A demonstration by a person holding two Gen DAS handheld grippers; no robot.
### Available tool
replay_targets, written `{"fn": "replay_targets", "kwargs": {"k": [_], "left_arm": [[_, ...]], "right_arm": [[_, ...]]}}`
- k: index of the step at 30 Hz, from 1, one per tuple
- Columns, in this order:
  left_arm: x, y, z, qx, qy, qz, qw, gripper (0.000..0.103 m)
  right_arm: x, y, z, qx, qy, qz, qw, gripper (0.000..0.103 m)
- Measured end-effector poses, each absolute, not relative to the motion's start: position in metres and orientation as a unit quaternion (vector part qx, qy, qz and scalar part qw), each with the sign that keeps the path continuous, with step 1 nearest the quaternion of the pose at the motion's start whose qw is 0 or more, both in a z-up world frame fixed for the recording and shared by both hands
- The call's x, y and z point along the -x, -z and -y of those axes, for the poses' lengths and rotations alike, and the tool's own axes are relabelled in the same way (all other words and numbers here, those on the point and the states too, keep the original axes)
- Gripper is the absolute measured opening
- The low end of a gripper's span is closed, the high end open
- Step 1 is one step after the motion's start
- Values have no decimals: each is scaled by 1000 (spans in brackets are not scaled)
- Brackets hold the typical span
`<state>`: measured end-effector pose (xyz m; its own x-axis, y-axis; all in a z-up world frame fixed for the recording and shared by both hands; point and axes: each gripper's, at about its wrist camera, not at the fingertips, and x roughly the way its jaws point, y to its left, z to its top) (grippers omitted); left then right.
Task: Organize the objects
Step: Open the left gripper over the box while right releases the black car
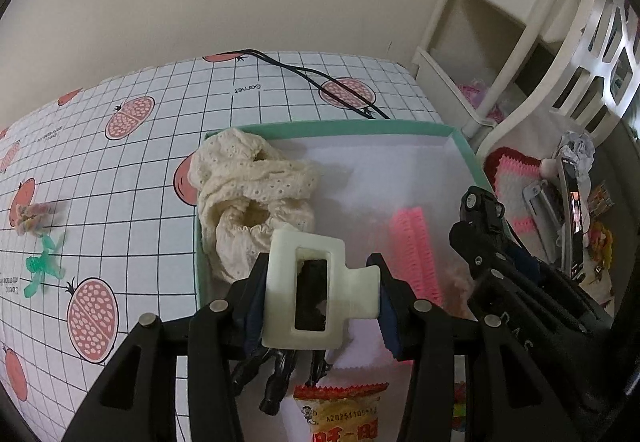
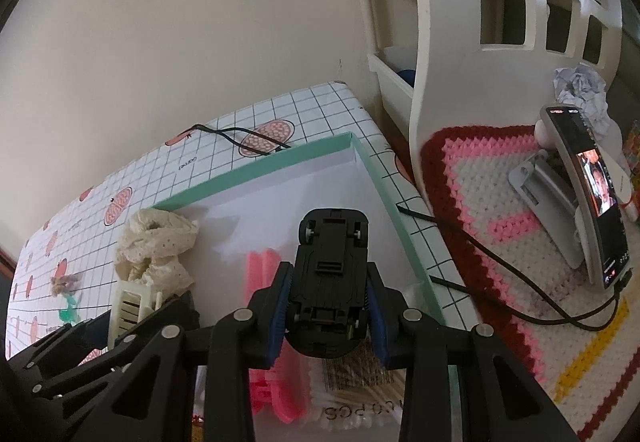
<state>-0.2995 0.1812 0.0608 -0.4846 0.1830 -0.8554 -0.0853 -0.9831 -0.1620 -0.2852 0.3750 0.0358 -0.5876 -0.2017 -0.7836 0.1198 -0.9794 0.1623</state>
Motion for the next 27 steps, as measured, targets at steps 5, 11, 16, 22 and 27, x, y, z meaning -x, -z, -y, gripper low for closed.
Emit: {"fn": "replay_targets", "kwargs": {"k": [5,11,16,22,27], "left_arm": [[301,-60,-180,511,-854,51,80,50],[301,-58,-177,521,-848,58,84,50],[301,-60,-174,531,-841,64,86,51],[300,-68,-171,531,-841,61,87,55],[299,-72,-168,533,-839,64,90,55]], "right_arm": [[285,-32,-374,-451,887,44,92,37],[285,-31,-373,-456,884,39,91,37],[286,-32,-371,-457,884,37,90,37],[284,-36,-370,-459,883,36,90,37],[283,-42,-367,-457,884,28,91,38]]}}
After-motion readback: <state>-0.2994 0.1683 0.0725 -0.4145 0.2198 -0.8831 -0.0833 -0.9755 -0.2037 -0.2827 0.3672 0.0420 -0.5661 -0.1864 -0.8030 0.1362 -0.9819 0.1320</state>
